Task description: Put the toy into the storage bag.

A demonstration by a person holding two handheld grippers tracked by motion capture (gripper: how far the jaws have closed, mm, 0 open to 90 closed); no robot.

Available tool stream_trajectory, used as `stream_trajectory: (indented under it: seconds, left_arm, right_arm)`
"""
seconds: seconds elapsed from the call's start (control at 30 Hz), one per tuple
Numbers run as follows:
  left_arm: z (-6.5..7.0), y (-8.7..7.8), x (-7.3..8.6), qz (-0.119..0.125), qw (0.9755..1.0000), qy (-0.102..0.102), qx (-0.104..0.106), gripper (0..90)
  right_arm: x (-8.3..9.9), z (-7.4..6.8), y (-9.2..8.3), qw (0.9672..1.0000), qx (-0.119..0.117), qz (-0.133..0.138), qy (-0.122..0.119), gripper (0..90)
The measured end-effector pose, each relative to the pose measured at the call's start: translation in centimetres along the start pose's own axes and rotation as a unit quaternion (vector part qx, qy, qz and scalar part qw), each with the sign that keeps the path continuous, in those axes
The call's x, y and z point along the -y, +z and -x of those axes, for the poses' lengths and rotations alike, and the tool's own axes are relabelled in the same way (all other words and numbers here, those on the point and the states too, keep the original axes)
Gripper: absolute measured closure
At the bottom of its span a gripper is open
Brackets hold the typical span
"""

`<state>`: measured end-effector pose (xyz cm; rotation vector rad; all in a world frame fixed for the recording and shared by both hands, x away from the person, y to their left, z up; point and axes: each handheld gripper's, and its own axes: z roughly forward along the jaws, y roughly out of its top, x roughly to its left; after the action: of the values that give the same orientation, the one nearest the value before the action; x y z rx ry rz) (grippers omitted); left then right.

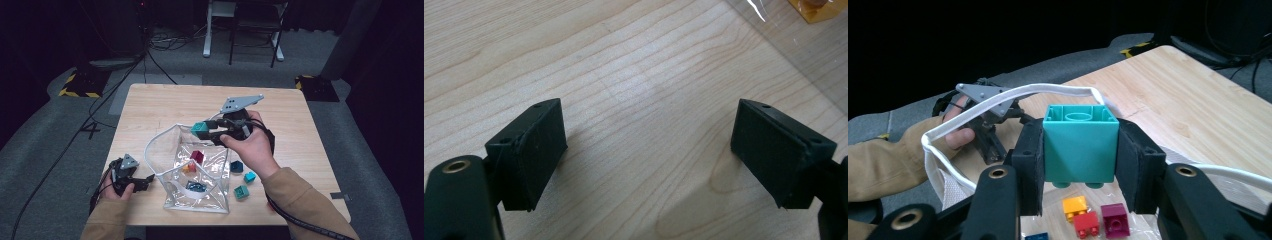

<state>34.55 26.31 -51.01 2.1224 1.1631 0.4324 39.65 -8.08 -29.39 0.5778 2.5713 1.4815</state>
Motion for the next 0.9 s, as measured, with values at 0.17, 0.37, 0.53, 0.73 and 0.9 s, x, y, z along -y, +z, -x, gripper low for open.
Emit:
stream_trajectory:
  seconds: [0.17,0.37,0.53,0.73,0.9]
  left_arm:
    - [0.0,0.0,0.0,0.0,1.0,0.0,0.0,14.9]
    - [0.0,0.0,0.0,0.0,1.0,0.0,0.0,14.9]
    - [0.0,0.0,0.0,0.0,1.0,0.0,0.0,14.9]
    - [0.0,0.0,0.0,0.0,1.0,0.0,0.0,14.9]
    - [0.0,0.0,0.0,0.0,1.0,0.0,0.0,14.9]
  right_arm:
    - [0.1,-0.2,0.9,0.9999,-0.008,-0.012,0.002,58.9]
    - [0.5,-0.5,2.0,0.9994,-0.018,-0.029,0.009,58.9]
    - [0.8,-0.8,2.8,0.9988,-0.025,-0.042,0.009,58.8]
    - [1.0,-1.1,3.5,0.9973,-0.029,-0.067,0.003,54.9]
    - [1.2,-1.3,3.6,0.998,-0.011,-0.062,0.0,37.0]
